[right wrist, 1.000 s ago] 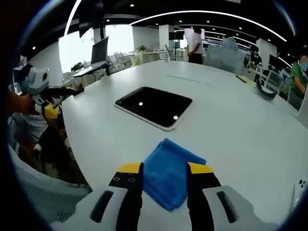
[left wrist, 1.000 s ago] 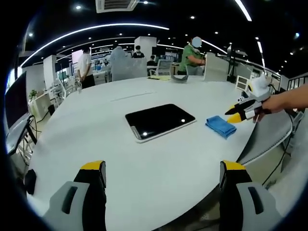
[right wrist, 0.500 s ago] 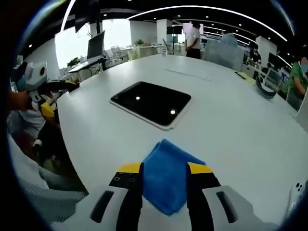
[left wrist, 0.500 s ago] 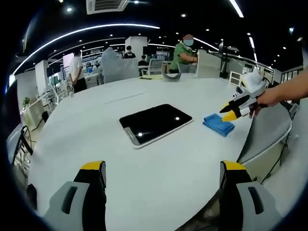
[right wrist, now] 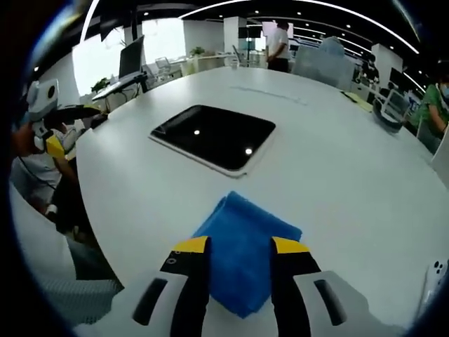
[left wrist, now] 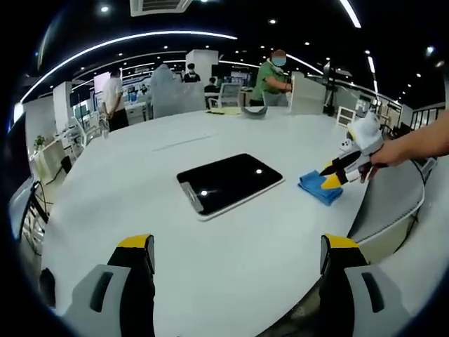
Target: Wipe the mirror surface with the cleaning cloth until all visible marks leave the cleaned area.
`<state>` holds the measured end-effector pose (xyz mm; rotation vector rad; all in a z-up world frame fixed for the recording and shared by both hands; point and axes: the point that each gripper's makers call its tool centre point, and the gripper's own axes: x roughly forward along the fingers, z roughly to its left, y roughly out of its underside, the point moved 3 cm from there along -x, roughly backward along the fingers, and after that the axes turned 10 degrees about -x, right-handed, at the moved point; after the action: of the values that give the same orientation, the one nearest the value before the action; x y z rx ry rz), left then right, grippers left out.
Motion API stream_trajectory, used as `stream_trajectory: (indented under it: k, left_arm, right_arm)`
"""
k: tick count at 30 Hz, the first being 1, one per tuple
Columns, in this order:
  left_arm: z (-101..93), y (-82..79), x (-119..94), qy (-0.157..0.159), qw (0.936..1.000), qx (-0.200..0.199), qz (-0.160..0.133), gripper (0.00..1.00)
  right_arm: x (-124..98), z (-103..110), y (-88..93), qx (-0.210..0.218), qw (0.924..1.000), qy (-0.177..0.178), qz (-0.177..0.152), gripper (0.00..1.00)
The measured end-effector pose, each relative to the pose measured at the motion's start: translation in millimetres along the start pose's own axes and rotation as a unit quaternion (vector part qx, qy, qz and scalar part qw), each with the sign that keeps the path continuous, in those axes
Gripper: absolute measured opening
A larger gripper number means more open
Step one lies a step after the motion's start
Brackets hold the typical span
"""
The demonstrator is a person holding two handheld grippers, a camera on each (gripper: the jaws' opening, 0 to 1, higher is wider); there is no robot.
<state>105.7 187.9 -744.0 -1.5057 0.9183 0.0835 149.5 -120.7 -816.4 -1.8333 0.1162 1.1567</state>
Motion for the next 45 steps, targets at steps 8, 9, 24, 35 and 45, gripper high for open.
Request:
stream_trajectory:
  k: [8, 9, 24, 35, 45]
  left_arm:
    - [5.5, -9.0, -2.4, -0.003, 0.9999, 0.014, -0.004, 0.99]
    - [6.3, -9.1, -2.8, -0.004, 0.9999, 0.015, -0.004, 0.99]
    - [7.3, -8.1, -1.1, 0.008, 0.9995, 0.031, 0.000, 0.99]
    - [23.2, -10.6, -0.4, 0.006, 0.9992, 0.038, -0.003, 0.99]
    - [31.4, -9.2, 10.0, 0.028, 0.9990, 0.035, -0.005, 0.99]
  right_arm:
    - [0.8, -1.2, 2.9, -0.003, 1.0000, 0.000, 0.008, 0.30]
    - [1.2, -0.8, 2.7, -0.002, 1.0000, -0.001, 0.008, 0.30]
    - [10.2, 3.0, 7.7, -0.003, 0.9987, -0.009, 0.050, 0.23]
    - [13.1, 6.4, 4.3, -0.008, 0.9978, -0.016, 0.064, 0.09]
    - [12.4, 6.1, 2.4, -0.002, 0.9967, -0.005, 0.081, 0.02]
